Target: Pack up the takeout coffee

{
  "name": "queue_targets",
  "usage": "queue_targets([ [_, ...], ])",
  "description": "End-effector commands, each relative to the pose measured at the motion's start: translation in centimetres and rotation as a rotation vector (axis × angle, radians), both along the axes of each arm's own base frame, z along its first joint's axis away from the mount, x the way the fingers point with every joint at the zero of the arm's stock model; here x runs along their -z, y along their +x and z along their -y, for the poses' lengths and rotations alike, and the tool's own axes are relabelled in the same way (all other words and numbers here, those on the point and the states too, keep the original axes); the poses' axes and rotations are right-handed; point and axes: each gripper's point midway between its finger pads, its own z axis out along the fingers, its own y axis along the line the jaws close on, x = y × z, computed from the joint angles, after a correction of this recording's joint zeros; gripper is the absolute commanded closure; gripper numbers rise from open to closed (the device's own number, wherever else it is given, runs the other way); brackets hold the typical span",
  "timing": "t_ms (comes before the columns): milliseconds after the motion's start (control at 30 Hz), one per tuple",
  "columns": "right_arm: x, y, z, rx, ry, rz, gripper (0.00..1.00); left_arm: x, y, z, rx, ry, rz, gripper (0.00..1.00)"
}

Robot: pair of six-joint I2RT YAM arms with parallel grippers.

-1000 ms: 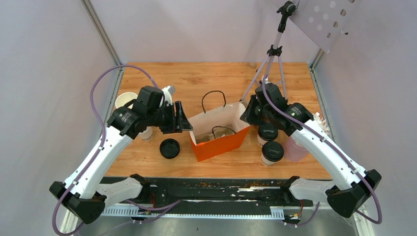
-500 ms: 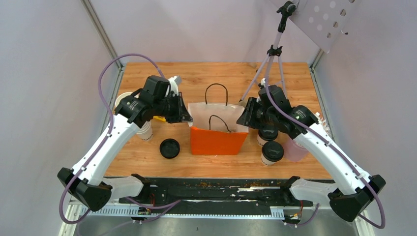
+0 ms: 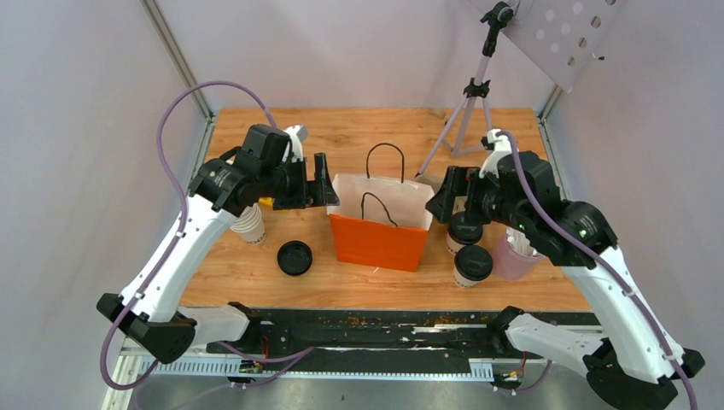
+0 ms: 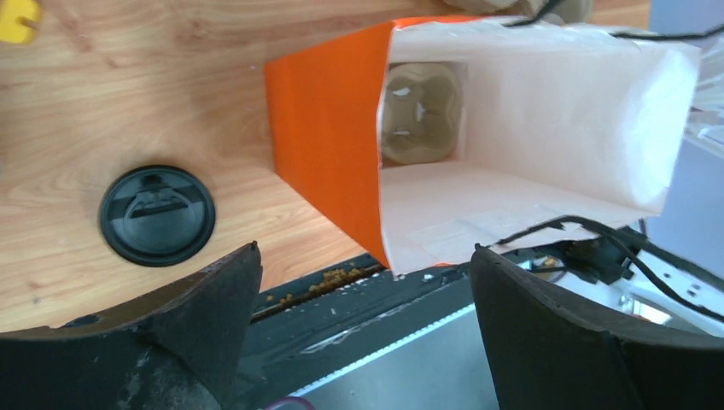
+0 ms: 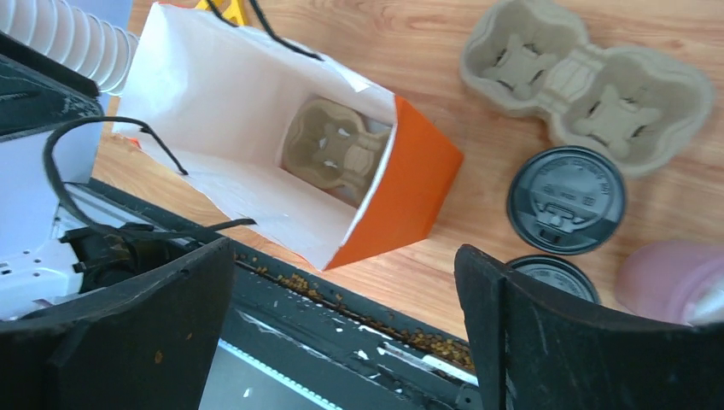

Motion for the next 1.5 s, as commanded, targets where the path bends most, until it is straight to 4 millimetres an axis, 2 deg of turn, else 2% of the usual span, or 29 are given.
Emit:
queue_targets([
  [0, 0.4, 0.1, 2.8, 0.049, -0.113, 0.072, 0.00, -1.1, 0.3, -2.8, -0.048, 0.125, 0.068, 0.00],
  [133, 2.7, 0.1, 4.1, 0.079, -0.188, 0.054, 0.00, -1.8, 0.8, -5.2, -0.063, 0.242, 0.139, 0.00],
  [200, 3.2, 0.3, 5.0, 0.114, -0.215, 0.067, 0.00, -2.5, 0.9, -5.9, -0.090, 0.244, 0.191, 0.00],
  [300, 5.1, 0.4, 5.9, 0.117, -0.294, 0.058, 0.01, -3.2, 0.6, -6.5, -0.131, 0.203, 0.258, 0.00],
  [400, 7.2, 0.1, 6.1, 0.068, -0.375, 0.005, 0.07, -3.6, -0.1, -5.2, -0.081, 0.098, 0.303, 0.00],
  [500, 9.0, -0.4, 6.7, 0.031, -0.442, -0.031, 0.07, -3.2, -1.2, -3.2, 0.024, 0.023, 0.264, 0.00],
  [600, 10.3, -0.8, 6.8, -0.031, -0.478, -0.040, 0.05, -2.7, -1.8, -2.4, 0.080, 0.007, 0.231, 0.02],
  [700, 10.7, -0.7, 6.1, -0.082, -0.475, -0.044, 0.04, -2.8, -1.8, -2.1, 0.095, 0.001, 0.228, 0.04],
  [867, 12.1, -0.1, 6.5, -0.063, -0.494, -0.133, 0.07, -3.6, -2.0, -2.0, 0.087, -0.021, 0.231, 0.05],
  [1000, 11.5, 0.7, 6.3, -0.094, -0.492, -0.103, 0.07, -3.3, -2.1, -1.9, 0.084, -0.031, 0.226, 0.06],
  [1133, 10.7, 2.4, 6.7, -0.087, -0.523, -0.047, 0.07, -3.4, -2.5, -1.9, 0.103, -0.032, 0.231, 0.07],
  [1267, 11.5, 4.3, 7.2, -0.056, -0.486, -0.109, 0.07, -3.5, -2.9, -2.2, 0.113, -0.025, 0.240, 0.07],
  [1467, 12.7, 7.1, 7.7, -0.033, -0.434, -0.165, 0.10, -3.4, -3.6, -1.6, 0.128, -0.077, 0.221, 0.08],
])
